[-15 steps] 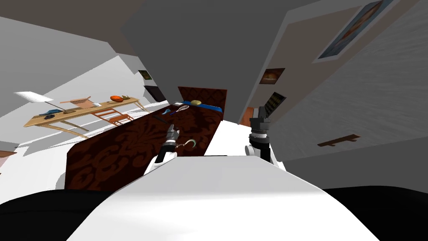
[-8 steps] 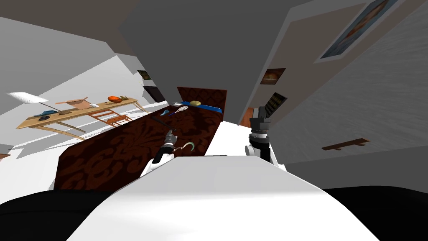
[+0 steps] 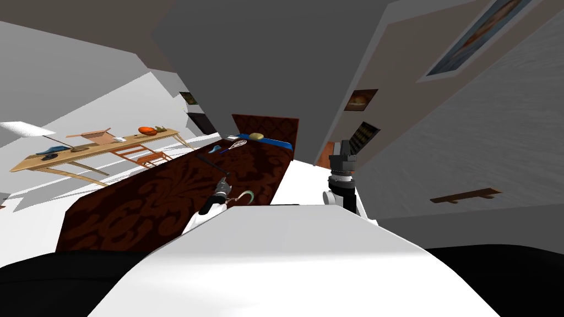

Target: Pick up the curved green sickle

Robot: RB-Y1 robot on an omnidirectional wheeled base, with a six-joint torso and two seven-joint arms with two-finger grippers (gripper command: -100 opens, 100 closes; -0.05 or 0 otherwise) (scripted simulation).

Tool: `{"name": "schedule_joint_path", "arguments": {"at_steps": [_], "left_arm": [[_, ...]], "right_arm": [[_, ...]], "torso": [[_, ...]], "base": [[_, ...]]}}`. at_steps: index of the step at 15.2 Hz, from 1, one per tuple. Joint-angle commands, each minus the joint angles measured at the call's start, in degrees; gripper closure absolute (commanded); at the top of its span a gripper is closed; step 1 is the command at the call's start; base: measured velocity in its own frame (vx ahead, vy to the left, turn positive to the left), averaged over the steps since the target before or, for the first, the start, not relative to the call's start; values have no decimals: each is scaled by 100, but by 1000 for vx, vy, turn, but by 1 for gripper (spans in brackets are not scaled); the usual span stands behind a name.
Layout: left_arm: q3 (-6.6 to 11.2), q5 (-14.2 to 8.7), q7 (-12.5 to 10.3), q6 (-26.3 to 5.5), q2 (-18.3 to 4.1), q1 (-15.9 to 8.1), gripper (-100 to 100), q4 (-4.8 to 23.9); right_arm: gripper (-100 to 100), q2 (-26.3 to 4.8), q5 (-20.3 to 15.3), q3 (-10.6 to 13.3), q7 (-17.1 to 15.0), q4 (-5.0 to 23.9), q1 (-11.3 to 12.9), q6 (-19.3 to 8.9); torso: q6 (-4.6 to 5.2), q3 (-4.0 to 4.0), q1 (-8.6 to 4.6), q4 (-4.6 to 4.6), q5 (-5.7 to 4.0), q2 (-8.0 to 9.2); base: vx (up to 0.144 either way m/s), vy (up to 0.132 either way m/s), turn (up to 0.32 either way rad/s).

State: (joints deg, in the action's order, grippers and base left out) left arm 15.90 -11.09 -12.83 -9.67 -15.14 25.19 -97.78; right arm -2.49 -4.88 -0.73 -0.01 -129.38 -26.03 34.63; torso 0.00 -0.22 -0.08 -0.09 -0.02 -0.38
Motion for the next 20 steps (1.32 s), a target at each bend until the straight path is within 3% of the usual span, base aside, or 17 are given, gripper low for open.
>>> {"name": "schedule_joint_path", "arguments": {"at_steps": [1,2,3,5,6,8,9,11,12,14,17,19,20], "left_arm": [[71,-67,-10,-286,-8,9,-100,87],[71,-67,-10,-341,-8,9,-100,87],[164,-172,-31,-507,-52,-15,-100,293],[164,-172,-31,-648,-52,-15,-100,293],[257,-277,-51,-803,-93,-38,-100,497],[257,-277,-51,-953,-93,-38,-100,497],[348,-381,-72,-1116,-132,-62,-100,699],[348,-381,-72,-1254,-132,-62,-100,699],[438,-483,-92,-1450,-169,-84,-100,897],[438,-483,-92,-1549,-169,-84,-100,897],[612,-680,-130,-1970,-235,-128,-100,1280],[612,-680,-130,-2121,-235,-128,-100,1280],[695,-774,-148,-2301,-266,-150,-100,1464]], "right_arm": [[0,0,0,0,0,0,0,0],[0,0,0,0,0,0,0,0],[0,0,0,0,0,0,0,0],[0,0,0,0,0,0,0,0],[0,0,0,0,0,0,0,0],[0,0,0,0,0,0,0,0],[0,0,0,0,0,0,0,0],[0,0,0,0,0,0,0,0],[0,0,0,0,0,0,0,0],[0,0,0,0,0,0,0,0],[0,0,0,0,0,0,0,0],[0,0,0,0,0,0,0,0],[0,0,0,0,0,0,0,0]], "torso": [[0,0,0,0,0,0],[-1,-1,1,-1,0,-2],[-1,1,3,0,0,2],[-1,-2,1,-1,0,-3],[-1,0,1,-1,0,1],[-1,1,3,0,0,2],[0,2,4,0,0,5],[-1,-1,2,-1,0,-1],[0,2,1,0,0,5],[0,2,-2,1,0,4],[-1,0,1,0,0,1],[-1,-4,-1,-2,0,-7],[0,-2,0,-1,0,-1]], "base": [[97,-19,-4],[72,-10,0],[91,-19,-8],[91,-21,1],[77,-15,-4],[78,-14,-2],[96,-14,-6],[80,-20,-1],[67,-28,-8],[76,-23,1],[96,-21,-6],[97,-21,2],[85,-9,-5]]}}
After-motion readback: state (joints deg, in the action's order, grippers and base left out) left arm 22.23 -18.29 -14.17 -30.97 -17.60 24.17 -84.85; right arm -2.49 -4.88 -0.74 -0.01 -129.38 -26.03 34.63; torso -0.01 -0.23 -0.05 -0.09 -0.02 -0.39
